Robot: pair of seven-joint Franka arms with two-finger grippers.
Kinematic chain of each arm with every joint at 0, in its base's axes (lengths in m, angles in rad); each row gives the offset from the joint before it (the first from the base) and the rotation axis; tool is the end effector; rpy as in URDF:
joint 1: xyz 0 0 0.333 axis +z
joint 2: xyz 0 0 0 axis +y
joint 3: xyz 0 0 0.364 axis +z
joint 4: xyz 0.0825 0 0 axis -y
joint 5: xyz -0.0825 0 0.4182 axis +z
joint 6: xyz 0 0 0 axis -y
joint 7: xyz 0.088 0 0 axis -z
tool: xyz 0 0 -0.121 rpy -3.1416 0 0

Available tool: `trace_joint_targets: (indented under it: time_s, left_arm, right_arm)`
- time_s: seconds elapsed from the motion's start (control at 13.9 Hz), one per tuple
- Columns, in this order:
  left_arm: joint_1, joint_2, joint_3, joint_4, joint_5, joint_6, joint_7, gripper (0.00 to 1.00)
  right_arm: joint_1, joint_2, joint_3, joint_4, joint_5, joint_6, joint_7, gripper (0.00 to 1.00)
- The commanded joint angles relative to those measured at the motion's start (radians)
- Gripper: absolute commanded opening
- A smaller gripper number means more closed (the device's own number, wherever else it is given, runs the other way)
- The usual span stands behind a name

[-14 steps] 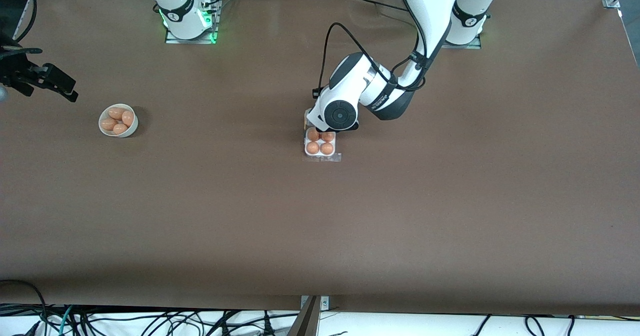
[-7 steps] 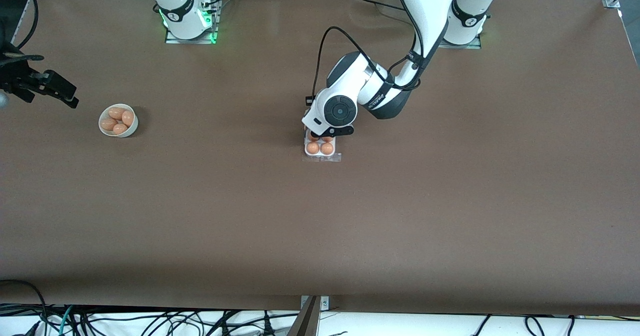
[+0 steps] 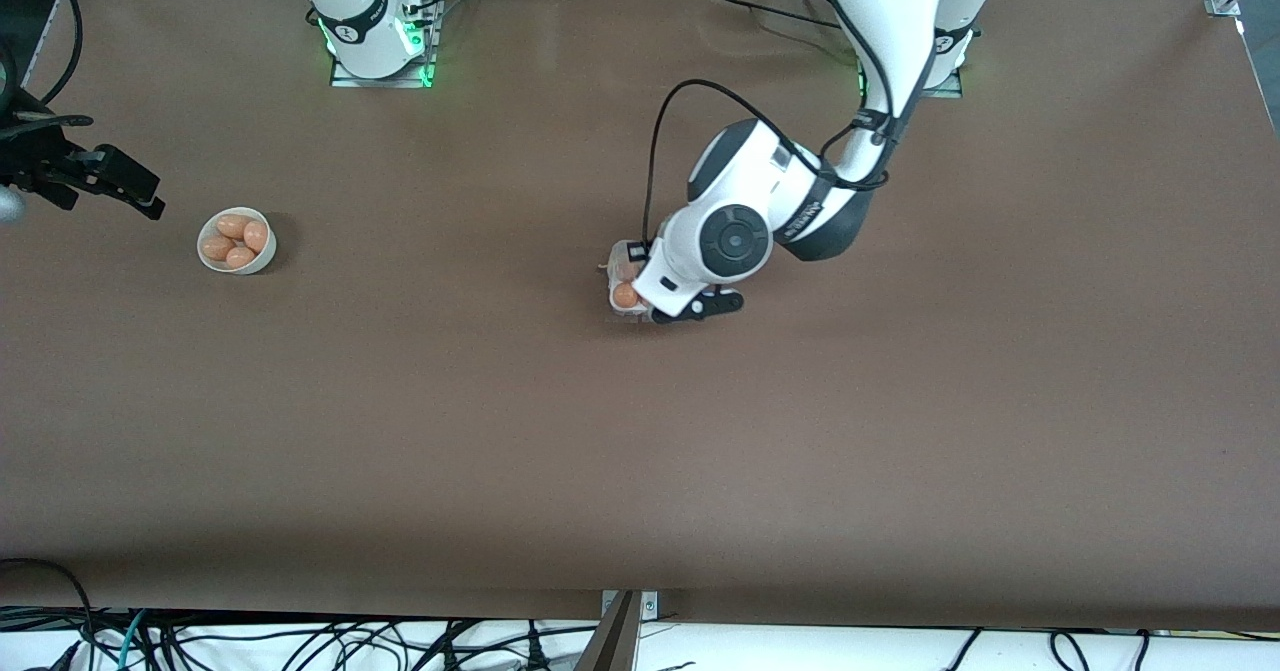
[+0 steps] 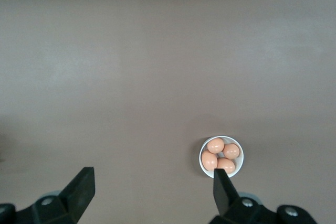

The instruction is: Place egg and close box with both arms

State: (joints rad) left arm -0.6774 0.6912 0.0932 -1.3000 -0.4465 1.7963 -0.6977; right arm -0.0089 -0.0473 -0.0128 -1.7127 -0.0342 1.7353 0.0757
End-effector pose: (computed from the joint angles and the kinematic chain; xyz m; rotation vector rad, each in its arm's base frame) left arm 0.6152 -0.4779 0.3377 2.8931 0.3503 -0.5440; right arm 0.5853 -0.0165 0.6286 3.1049 -0.1445 0.1100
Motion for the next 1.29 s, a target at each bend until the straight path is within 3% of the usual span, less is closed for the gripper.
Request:
trace_joint_targets:
  time_s: [0.0, 0.14, 0.22, 0.29, 0.43, 0.57, 0.86, 1.22]
  left_arm:
    - [-0.001, -0.021, 0.025, 0.042, 0.052, -0.047, 0.003, 0.01]
    - [0.021, -0.057, 0.040, 0.056, 0.097, -0.147, 0.004, 0.11]
    - [0.047, -0.067, 0.054, 0.092, 0.150, -0.202, 0.006, 0.32]
    - [0.077, -0.073, 0.054, 0.143, 0.208, -0.262, 0.027, 0.45]
    - [0.180, -0.094, 0.053, 0.266, 0.281, -0.383, 0.216, 0.67]
    - [0.281, -0.142, 0.056, 0.303, 0.296, -0.425, 0.416, 0.83]
    - [0.372, -0.188, 0.066, 0.304, 0.441, -0.423, 0.481, 1.00]
    - [0.507, -0.226, 0.066, 0.291, 0.483, -0.405, 0.610, 1.00]
  right_arm:
    - [-0.008, 0.004, 0.005, 0.019, 0.020, -0.014, -0.022, 1.00]
    - [-0.008, 0.009, 0.005, 0.019, 0.020, -0.010, -0.022, 1.00]
    - [-0.006, 0.015, 0.005, 0.019, 0.020, -0.010, -0.022, 1.00]
    - [-0.006, 0.015, 0.005, 0.019, 0.020, -0.010, -0.022, 1.00]
    - [-0.006, 0.015, 0.005, 0.019, 0.020, -0.010, -0.020, 1.00]
    - [-0.006, 0.015, 0.005, 0.019, 0.020, -0.010, -0.022, 1.00]
    - [-0.008, 0.015, 0.005, 0.019, 0.020, -0.011, -0.022, 1.00]
    - [-0.006, 0.015, 0.005, 0.019, 0.020, -0.013, -0.022, 1.00]
